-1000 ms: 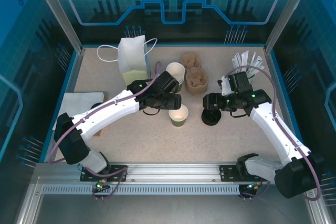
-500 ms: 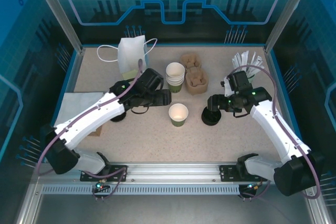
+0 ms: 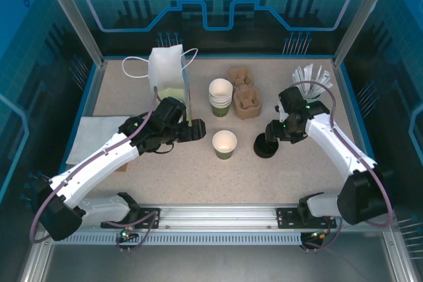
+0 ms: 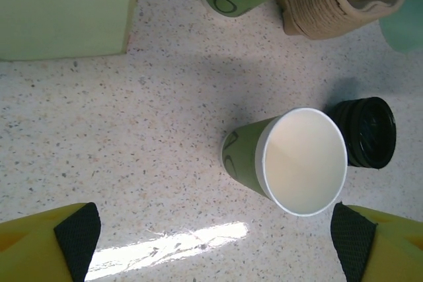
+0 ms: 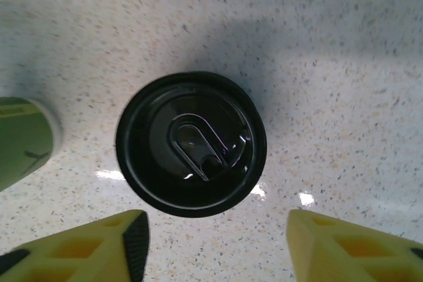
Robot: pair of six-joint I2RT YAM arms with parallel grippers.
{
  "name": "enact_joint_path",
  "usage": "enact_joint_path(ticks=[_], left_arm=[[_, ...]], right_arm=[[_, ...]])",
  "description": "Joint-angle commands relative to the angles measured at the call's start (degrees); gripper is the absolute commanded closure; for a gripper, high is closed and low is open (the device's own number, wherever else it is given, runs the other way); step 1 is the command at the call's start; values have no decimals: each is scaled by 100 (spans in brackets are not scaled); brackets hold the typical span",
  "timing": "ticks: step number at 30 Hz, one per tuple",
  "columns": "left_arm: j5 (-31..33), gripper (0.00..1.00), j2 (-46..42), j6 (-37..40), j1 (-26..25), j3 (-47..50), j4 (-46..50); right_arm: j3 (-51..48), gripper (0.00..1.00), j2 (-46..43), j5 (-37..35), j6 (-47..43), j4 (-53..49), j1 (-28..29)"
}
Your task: Pack the takeout coffee
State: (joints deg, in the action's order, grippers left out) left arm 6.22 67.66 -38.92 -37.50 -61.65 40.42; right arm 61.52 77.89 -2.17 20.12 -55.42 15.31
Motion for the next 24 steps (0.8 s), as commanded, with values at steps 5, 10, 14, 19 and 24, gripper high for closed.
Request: enact_joint_path(ticks=[5,10,14,19,24], left_arm=[[-158,4,-50,15,14,-27,-288],[-165,4,-53,-28,18,-14,-359],[-165,3,-71,-4,15,-5,-344],[-158,3,-96,-2,19,-15,-328],[-156,3,-117,-1,18,-23,-315]], right_arm=[[136,45,306,274,-128,-30,374],[143,46,612,641,-39,121,649],[283,47,969,622,9,176,907],[426,52,1294,569,60,242,1043],[406,59,1525,543,42,292,1062]])
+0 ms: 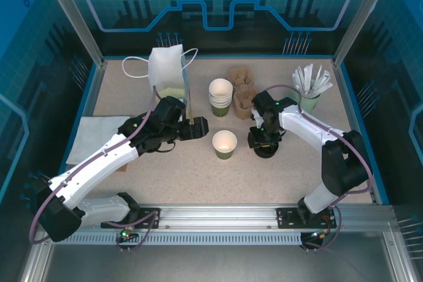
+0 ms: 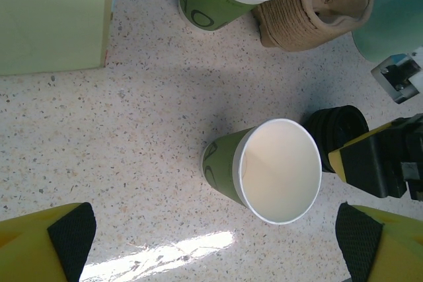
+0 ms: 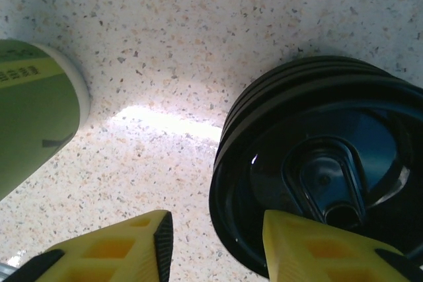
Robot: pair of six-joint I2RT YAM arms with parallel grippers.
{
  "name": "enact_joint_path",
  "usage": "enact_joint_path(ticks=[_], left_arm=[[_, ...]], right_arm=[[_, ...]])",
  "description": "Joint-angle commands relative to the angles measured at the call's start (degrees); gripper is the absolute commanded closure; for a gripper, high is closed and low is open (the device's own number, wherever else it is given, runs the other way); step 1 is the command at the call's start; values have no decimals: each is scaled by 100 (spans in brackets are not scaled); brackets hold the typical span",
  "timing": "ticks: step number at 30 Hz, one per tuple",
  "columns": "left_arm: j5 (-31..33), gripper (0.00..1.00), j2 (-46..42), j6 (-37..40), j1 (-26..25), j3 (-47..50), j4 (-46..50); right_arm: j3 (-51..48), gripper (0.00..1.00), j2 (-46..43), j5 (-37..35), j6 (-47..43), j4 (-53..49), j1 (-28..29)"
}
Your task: Pack the takeout coffee
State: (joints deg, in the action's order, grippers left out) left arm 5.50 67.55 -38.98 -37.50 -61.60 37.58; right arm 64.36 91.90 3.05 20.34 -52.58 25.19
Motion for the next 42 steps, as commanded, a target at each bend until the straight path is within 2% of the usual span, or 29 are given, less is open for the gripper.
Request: enact_joint_path(ticks=[1,8,12,20,25,28,32,38,42], left_arm=[[-75,3,-111,13,14,-32,-23],[-56,3,-95,18,14,-71,-3],[-47,3,-102,41,15,-83,-4],[-57,2,-145,49,21,-123,10],[-228,1,-333,172,19,-29,-362],[-398,1,-552,388,14,167,-947],[-823,1,-925,1079,15,636,-2327],[-1708,1,-1247,3024,-20,1614,-5441],[-2262,1,-902,4184,-25,1423,-6052]], right_arm=[[121,61,150,5,18,22,82],[130,73,309,-72,5,54,135],[130,75,355,-154,-13,37,141],[134,86,179,-251,-55,-12,135],[96,89,-332,259,-107,-8,-60],[-4,89,-778,919,-117,80,-361],[-59,89,-1478,2526,-144,203,-1062],[318,89,-2248,5262,231,308,-1947],[668,88,-2463,6238,779,517,-2073]])
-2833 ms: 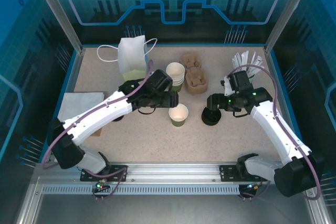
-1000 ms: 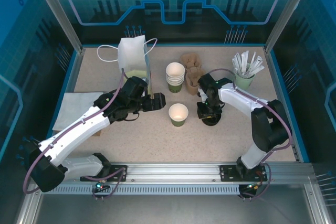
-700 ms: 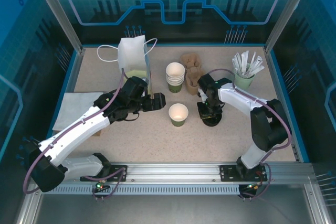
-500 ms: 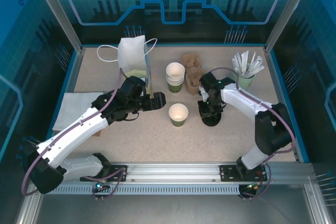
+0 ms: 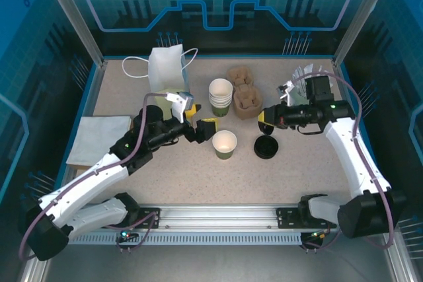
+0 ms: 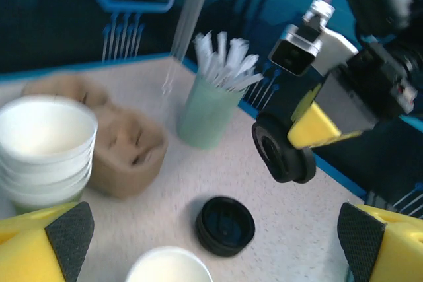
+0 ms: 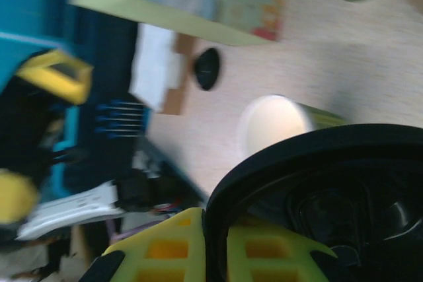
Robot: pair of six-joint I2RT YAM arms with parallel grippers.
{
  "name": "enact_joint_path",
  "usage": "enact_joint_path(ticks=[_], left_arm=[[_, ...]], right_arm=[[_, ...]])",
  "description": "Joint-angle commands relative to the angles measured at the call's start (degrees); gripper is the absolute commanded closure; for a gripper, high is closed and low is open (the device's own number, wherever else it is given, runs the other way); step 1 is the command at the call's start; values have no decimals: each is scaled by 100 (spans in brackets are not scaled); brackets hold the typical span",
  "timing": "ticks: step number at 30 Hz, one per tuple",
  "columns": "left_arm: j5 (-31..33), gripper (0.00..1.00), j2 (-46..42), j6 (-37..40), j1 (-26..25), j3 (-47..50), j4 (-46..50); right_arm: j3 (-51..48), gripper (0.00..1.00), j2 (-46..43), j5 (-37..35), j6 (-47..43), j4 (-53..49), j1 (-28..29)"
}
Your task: Pack the takeout coffee
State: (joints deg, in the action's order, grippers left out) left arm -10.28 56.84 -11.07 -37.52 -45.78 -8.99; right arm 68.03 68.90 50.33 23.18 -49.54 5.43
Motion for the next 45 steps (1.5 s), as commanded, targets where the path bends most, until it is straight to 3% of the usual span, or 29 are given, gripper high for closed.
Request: enact_joint_path(ticks=[1,5,14,31,45], left_arm=[[-870,1,289,1558,-27,-246,-1488],[-1606,1,799,2169,-47,-462,-2171],[-2630,1,1814,2998,-340,-1419,-1998],[-2820,2,2436,3242,-519,-1961,-1777],[-3106,11,2533,3597,-514,-2161,-1287]], right_arm=[[360,88,-196,1675,655,317,-94],[702,88,-289,2180,1107,478,-94],[1211,88,-228,2365,1202,198,-72],[1206,87,-200,2297,1339,368,216],[1090,87,-299,2340,1382,406,348]])
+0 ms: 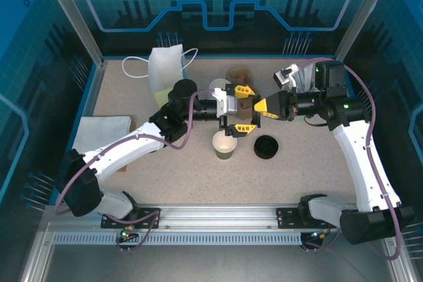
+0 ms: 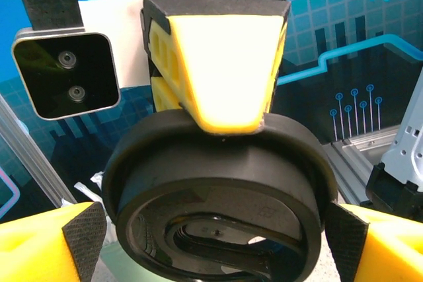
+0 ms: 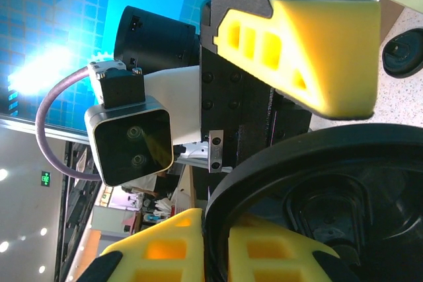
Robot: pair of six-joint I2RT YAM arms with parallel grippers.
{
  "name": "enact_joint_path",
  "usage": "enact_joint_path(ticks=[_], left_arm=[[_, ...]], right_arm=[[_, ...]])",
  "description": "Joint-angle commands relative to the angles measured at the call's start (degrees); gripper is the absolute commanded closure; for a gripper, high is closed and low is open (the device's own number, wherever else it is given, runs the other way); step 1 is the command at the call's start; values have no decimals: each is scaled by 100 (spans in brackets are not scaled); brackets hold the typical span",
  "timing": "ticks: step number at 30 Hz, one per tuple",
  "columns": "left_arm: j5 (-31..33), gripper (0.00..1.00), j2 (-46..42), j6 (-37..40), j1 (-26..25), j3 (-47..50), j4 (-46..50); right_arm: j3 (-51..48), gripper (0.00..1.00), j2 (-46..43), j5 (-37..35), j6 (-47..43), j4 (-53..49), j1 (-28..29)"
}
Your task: Pack the takeout coffee
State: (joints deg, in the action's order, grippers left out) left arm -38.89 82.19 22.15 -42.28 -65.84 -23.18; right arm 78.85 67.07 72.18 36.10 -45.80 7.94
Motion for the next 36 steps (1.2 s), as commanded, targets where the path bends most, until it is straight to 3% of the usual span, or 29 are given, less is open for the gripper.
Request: enact_joint_path(ticks=[1,10,26,36], left_arm=[[-249,11,-5,297,-43,-165,162],[-336,19,34,422,-35,-247,366],[-199,22,-174,566,-35,-71,594],[239,24,-494,929,-35,120,1722]], right_arm=[[-1,87,-115,154,99,44,101],[-78,87,-121,118,186,157,239],[-358,82,-124,-57,-79,-27,339],[-507,57,-56,-603,-551,-519,279]])
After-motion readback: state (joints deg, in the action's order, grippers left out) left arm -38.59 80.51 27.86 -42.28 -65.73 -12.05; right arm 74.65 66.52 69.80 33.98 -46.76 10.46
